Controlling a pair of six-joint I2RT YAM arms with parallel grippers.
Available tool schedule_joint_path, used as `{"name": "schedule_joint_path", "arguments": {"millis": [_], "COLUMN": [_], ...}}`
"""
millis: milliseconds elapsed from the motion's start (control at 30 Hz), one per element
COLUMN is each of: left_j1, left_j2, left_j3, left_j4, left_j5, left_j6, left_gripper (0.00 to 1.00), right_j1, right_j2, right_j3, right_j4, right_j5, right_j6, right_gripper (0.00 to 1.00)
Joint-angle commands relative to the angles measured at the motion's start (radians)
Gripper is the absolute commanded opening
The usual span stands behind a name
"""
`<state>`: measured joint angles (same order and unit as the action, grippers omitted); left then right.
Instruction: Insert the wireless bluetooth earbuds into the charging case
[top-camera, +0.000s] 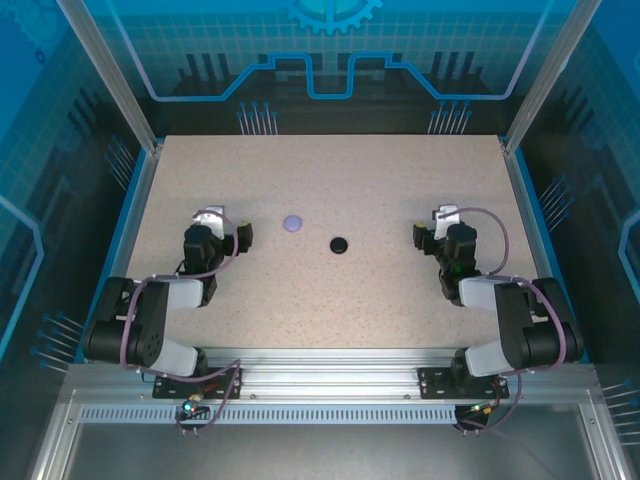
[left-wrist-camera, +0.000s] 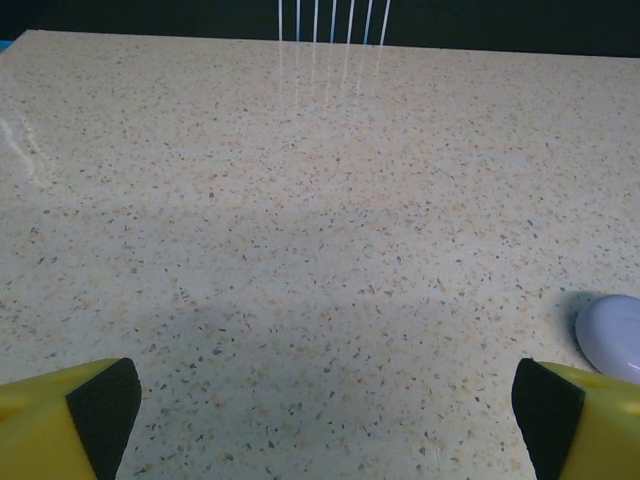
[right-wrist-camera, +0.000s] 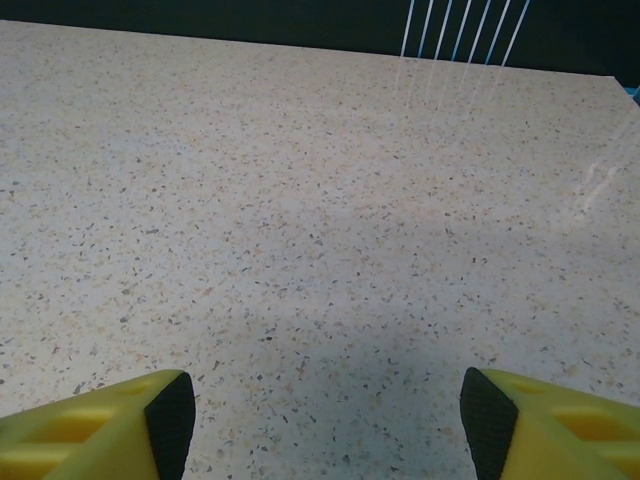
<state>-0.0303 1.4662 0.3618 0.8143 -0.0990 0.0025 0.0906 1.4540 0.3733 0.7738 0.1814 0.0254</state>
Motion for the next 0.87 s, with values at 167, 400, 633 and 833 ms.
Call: {"name": "schedule_joint_path", "arguments": {"millis": [167, 400, 633, 833], "left_j1": [0.018, 0.018, 0.018, 0.018], "left_j2": [0.049, 0.049, 0.048, 0.046], "left_j3": [0.052, 0.058, 0.057, 0.058], "left_j4": [-0.030, -0.037, -0.039, -0.039], "left_j5": [0.005, 0.016, 0.016, 0.015], "left_j6": [-0.009, -0.006, -0.004, -0.004], "left_gripper": [0.99, 0.99, 0.99, 0.99], "right_j1": [-0.006, -0.006, -0.005, -0.006], "right_j2": [0.048, 0.047, 0.048, 0.048], "right_j3": [0.040, 0.039, 0.041, 0.041], "right_j4": [0.012, 0.013, 0.012, 0.012], "right_j5": [0.014, 0.014, 0.014, 0.012], "right_j6": [-0.007, -0.008, -0.008, -0.008], "right_gripper": [1.00, 1.00, 1.00, 1.00]}}
